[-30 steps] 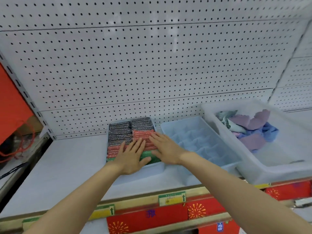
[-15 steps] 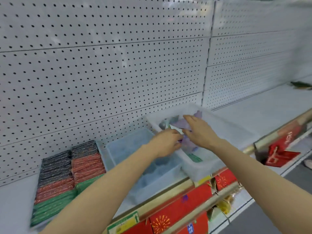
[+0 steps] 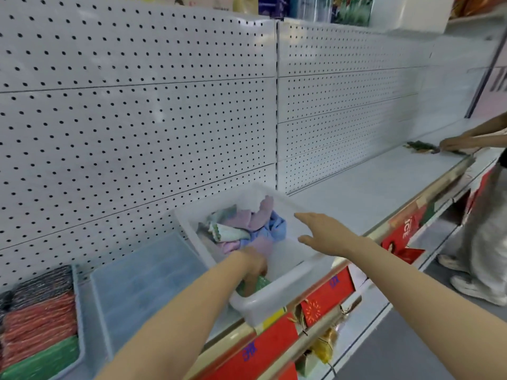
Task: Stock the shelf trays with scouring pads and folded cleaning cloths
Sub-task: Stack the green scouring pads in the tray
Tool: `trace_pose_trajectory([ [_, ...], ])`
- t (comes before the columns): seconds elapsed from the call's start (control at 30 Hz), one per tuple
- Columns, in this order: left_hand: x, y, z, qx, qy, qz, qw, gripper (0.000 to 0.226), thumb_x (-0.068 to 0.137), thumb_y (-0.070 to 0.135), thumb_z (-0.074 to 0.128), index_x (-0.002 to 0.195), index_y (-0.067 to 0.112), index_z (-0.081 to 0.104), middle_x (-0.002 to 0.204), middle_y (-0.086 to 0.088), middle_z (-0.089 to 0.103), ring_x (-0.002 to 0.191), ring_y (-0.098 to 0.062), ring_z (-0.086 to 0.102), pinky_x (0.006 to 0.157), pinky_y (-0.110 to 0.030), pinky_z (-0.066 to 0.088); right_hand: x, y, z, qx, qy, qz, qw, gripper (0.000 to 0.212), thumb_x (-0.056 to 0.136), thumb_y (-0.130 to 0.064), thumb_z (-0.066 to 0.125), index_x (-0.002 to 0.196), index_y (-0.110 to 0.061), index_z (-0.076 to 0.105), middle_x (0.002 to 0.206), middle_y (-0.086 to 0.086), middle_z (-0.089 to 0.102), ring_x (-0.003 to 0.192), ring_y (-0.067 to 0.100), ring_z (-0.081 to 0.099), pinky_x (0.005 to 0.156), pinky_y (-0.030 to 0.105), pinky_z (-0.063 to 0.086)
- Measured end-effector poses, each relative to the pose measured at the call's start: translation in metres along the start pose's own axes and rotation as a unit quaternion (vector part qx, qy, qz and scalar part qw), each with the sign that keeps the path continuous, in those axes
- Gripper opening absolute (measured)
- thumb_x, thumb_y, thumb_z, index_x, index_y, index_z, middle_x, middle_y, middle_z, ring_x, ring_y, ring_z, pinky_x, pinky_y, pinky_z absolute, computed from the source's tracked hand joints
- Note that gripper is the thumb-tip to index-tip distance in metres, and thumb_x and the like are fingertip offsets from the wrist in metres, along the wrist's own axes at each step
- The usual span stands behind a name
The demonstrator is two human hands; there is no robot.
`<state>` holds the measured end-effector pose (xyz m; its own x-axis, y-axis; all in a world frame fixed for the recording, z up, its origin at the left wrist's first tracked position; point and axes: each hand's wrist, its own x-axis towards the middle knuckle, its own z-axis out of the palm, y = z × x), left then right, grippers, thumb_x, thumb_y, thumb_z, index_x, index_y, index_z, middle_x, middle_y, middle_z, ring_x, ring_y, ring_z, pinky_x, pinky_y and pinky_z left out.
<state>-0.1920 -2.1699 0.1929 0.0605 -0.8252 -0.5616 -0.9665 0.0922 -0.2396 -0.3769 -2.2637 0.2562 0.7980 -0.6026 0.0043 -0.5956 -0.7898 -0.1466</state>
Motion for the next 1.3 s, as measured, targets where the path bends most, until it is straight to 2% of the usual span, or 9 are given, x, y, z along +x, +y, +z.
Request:
trace_pose_trajectory([
  [0.2, -0.017, -0.024, -0.022, -0.193, 0.141, -0.071, 0.968, 0.044, 0.071, 0.042, 0.081, 0.097, 0.018, 0.053, 0.097, -0.002, 0.06, 0.089, -0.024, 0.058, 0.071, -0.032, 0.046, 0.015, -0.004, -0.012, 0.014, -0.158, -0.033, 0.987, 0.06, 0.086, -0.039, 0.068, 0.139, -0.02, 0.048, 0.138, 0.001, 0.051, 0.123, 0.022, 0.051, 0.101, 0.035, 0.042],
  [0.33, -0.035, -0.034, -0.026, -0.252, 0.198, -0.106, 0.941, 0.038, 0.077, 0.039, 0.077, 0.1, 0.021, 0.052, 0.097, 0.001, 0.06, 0.089, -0.022, 0.058, 0.075, -0.035, 0.05, 0.029, -0.016, -0.009, 0.068, -0.313, -0.044, 0.946, 0.047, 0.084, -0.037, 0.07, 0.128, -0.03, 0.058, 0.132, -0.002, 0.057, 0.113, 0.02, 0.059, 0.087, 0.034, 0.051],
  [0.47, -0.055, -0.032, -0.027, -0.284, 0.243, -0.125, 0.919, 0.041, 0.081, 0.041, 0.073, 0.109, 0.021, 0.05, 0.099, -0.002, 0.06, 0.086, -0.022, 0.059, 0.076, -0.038, 0.051, 0.036, -0.033, 0.011, 0.028, -0.354, -0.093, 0.93, 0.035, 0.087, -0.039, 0.063, 0.122, -0.034, 0.064, 0.128, -0.009, 0.059, 0.113, 0.016, 0.057, 0.095, 0.034, 0.048],
  [0.53, -0.061, -0.032, -0.023, -0.296, 0.251, -0.129, 0.913, 0.042, 0.082, 0.042, 0.072, 0.113, 0.021, 0.052, 0.099, -0.001, 0.062, 0.086, -0.022, 0.06, 0.074, -0.036, 0.05, 0.04, -0.038, 0.023, -0.014, -0.338, -0.117, 0.934, 0.027, 0.084, -0.041, 0.062, 0.11, -0.037, 0.068, 0.114, -0.013, 0.062, 0.1, 0.012, 0.058, 0.091, 0.031, 0.048],
  [0.6, -0.067, -0.035, -0.019, -0.312, 0.274, -0.13, 0.901, 0.047, 0.081, 0.044, 0.072, 0.12, 0.026, 0.052, 0.098, 0.002, 0.062, 0.086, -0.021, 0.061, 0.073, -0.033, 0.05, 0.045, -0.039, 0.031, -0.004, -0.291, -0.114, 0.95, 0.013, 0.082, -0.032, 0.064, 0.094, -0.028, 0.067, 0.086, -0.007, 0.06, 0.074, 0.015, 0.054, 0.067, 0.025, 0.048],
  [0.7, -0.079, -0.044, -0.016, -0.337, 0.314, -0.14, 0.876, 0.059, 0.081, 0.048, 0.072, 0.132, 0.035, 0.045, 0.102, 0.005, 0.064, 0.087, -0.019, 0.063, 0.077, -0.033, 0.053, 0.051, -0.036, 0.033, 0.078, -0.217, -0.09, 0.969, 0.024, 0.086, -0.021, 0.065, 0.108, -0.017, 0.056, 0.089, 0.002, 0.056, 0.073, 0.022, 0.06, 0.05, 0.022, 0.047],
  [0.9, -0.137, -0.075, -0.023, -0.424, 0.384, -0.125, 0.81, 0.041, 0.083, 0.036, 0.076, 0.117, 0.021, 0.057, 0.098, 0.007, 0.065, 0.088, -0.016, 0.062, 0.076, -0.025, 0.046, 0.045, -0.037, 0.002, 0.414, -0.111, -0.067, 0.901, 0.05, 0.085, -0.013, 0.071, 0.129, -0.027, 0.052, 0.108, 0.007, 0.061, 0.089, 0.02, 0.066, 0.066, 0.029, 0.057],
  [1.1, -0.215, -0.111, 0.003, -0.459, 0.372, -0.153, 0.792, 0.023, 0.081, 0.029, 0.078, 0.096, 0.029, 0.062, 0.093, 0.006, 0.069, 0.088, -0.017, 0.066, 0.075, -0.028, 0.051, 0.041, -0.097, -0.002, 0.494, -0.044, -0.101, 0.862, 0.049, 0.079, -0.008, 0.076, 0.119, -0.032, 0.064, 0.113, 0.007, 0.062, 0.104, 0.022, 0.061, 0.077, 0.025, 0.057],
  [1.3, -0.291, -0.129, 0.079, -0.444, 0.308, -0.214, 0.814, 0.015, 0.09, 0.031, 0.069, 0.097, 0.029, 0.056, 0.091, 0.009, 0.064, 0.082, -0.009, 0.062, 0.067, -0.023, 0.047, 0.033, -0.191, 0.01, 0.517, -0.066, -0.167, 0.837, 0.051, 0.079, 0.005, 0.071, 0.12, -0.025, 0.062, 0.109, 0.002, 0.069, 0.091, 0.002, 0.065, 0.078, 0.015, 0.053],
])
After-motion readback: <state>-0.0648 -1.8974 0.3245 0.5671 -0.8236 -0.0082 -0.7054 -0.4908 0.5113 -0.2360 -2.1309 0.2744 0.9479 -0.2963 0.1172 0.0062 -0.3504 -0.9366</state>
